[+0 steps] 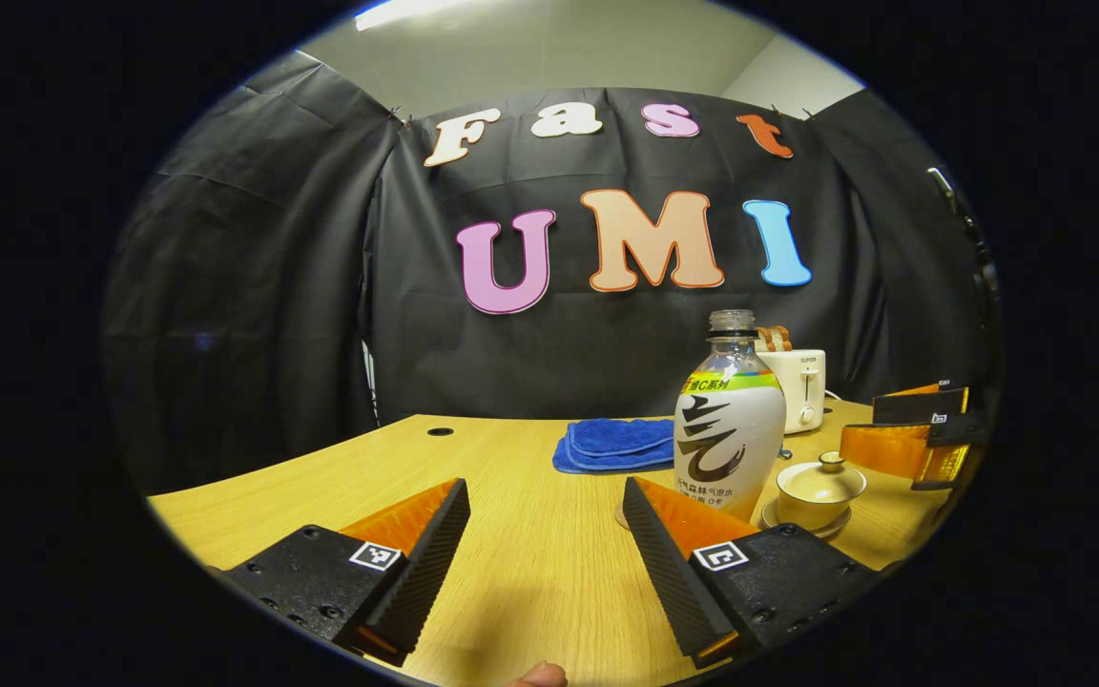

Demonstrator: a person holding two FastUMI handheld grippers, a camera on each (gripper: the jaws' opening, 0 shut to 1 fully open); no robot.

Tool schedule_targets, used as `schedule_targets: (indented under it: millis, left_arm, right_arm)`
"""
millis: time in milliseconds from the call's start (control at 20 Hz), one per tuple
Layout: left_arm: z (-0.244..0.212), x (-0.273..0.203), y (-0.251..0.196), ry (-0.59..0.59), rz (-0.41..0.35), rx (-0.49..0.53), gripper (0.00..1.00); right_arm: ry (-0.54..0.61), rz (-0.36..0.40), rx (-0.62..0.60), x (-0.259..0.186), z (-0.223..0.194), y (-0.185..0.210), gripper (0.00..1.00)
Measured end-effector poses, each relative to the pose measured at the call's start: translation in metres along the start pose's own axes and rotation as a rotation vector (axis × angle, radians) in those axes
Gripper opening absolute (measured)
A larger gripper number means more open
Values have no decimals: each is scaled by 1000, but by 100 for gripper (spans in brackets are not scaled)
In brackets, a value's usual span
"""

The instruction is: Open the teacup lid with one hand, grasp the water bottle and pour water into the teacup with the other hand; after pouring, place the water bottle on the coaster and then close the teacup lid.

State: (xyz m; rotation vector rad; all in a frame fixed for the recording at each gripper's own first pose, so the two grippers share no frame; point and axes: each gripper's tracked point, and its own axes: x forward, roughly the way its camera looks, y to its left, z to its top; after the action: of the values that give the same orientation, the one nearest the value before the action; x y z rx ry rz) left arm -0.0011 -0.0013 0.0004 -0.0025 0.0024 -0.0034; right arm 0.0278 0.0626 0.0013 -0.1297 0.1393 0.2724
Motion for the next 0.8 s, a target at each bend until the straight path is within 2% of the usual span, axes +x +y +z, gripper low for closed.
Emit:
schedule_targets:
  millis: [200, 300, 350, 400, 650, 800]
  left_arm:
    - [0, 0, 0, 0, 0, 0, 95]
    - [0, 0, 0, 0, 0, 0, 95]
    - [0, 0, 1, 0, 0, 0, 95]
    - [0, 0, 0, 0, 0, 0, 95]
    - [0, 0, 1, 0, 0, -1, 95]
    - [0, -1, 0, 0, 0, -1, 95]
  right_arm:
    - [55, 37, -2, 12, -9, 12, 96]
    - [62, 34, -10, 15, -11, 13, 82]
    - [71, 40, -7, 17, -15, 15, 81]
    - [81, 45, -6, 19, -16, 18, 76]
    - [117, 54, -28, 24, -27, 24, 77]
    - [121, 61, -25, 26, -25, 25, 50]
